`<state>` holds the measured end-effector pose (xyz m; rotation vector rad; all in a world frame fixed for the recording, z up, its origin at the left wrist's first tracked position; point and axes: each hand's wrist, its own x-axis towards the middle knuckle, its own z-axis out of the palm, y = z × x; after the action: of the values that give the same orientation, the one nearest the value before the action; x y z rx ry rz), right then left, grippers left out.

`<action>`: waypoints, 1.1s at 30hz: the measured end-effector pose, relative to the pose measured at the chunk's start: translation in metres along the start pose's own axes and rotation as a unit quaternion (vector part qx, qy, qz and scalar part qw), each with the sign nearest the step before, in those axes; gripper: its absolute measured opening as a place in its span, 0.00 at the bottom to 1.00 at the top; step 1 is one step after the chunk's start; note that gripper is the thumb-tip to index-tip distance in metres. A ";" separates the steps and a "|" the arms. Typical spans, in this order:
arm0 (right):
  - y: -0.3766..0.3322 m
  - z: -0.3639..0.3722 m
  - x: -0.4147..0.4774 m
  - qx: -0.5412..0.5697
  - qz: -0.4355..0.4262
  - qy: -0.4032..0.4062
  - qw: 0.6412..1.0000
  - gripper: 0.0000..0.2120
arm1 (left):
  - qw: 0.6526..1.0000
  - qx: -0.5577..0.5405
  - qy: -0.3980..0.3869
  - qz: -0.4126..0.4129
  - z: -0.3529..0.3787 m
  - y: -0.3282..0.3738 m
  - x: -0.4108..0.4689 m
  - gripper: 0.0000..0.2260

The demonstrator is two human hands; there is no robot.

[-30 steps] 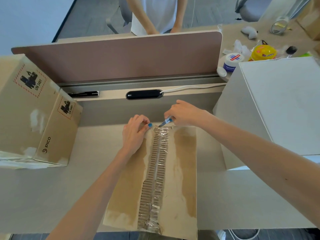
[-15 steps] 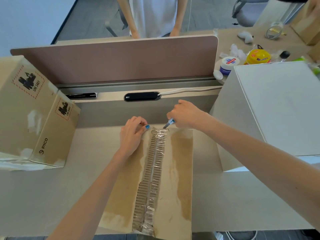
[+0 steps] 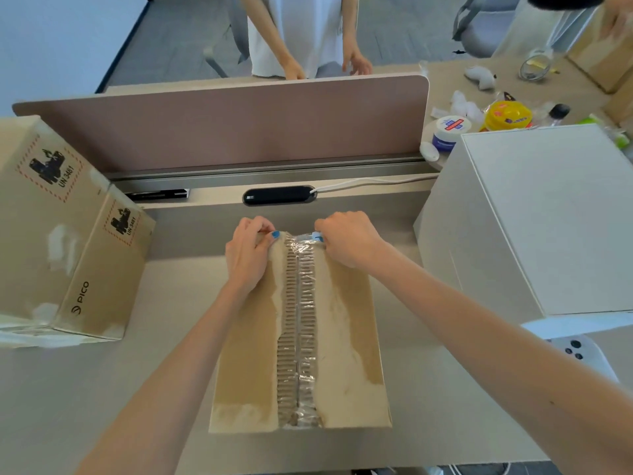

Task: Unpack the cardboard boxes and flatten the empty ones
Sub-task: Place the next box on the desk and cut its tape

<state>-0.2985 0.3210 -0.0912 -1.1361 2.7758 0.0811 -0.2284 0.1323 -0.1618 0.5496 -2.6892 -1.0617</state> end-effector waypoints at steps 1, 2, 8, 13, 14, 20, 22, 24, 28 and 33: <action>-0.003 0.001 0.002 0.008 0.008 0.000 1.000 0.08 | 1.000 0.001 0.008 -0.009 -0.001 -0.001 0.005 0.03; -0.005 0.001 0.004 0.021 0.016 0.002 1.000 0.08 | 1.000 0.003 0.017 -0.017 -0.001 -0.001 0.010 0.03; -0.017 0.008 0.019 0.152 0.061 0.049 0.985 0.14 | 0.998 0.014 0.040 -0.046 -0.003 -0.002 0.034 0.02; -0.032 0.010 0.018 0.218 0.088 0.075 0.969 0.10 | 0.998 -0.010 0.028 -0.050 -0.006 -0.006 0.034 0.02; -0.033 0.011 0.017 0.226 0.097 0.083 0.966 0.10 | 0.998 -0.016 0.029 -0.051 -0.007 -0.006 0.034 0.02; -0.045 0.008 0.018 0.245 0.125 0.072 0.959 0.08 | 0.998 -0.022 0.024 -0.049 -0.007 -0.008 0.033 0.02; -0.049 0.006 0.019 0.247 0.130 0.070 0.958 0.07 | 0.998 -0.020 0.026 -0.045 -0.007 -0.009 0.034 0.02; -0.052 0.003 0.020 0.243 0.140 0.071 0.957 0.07 | 0.999 -0.015 0.027 -0.041 -0.006 -0.010 0.034 0.03; -0.064 -0.002 0.024 0.217 0.166 0.069 0.960 0.07 | 0.999 -0.005 0.034 -0.035 -0.003 -0.012 0.035 0.04; -0.073 -0.007 0.029 0.198 0.166 0.048 0.965 0.08 | 0.998 0.019 0.055 -0.026 0.000 -0.011 0.035 0.05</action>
<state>-0.2688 0.2480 -0.0887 -0.5897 2.8532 -0.4853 -0.2578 0.1110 -0.1678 0.6669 -2.6178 -0.9664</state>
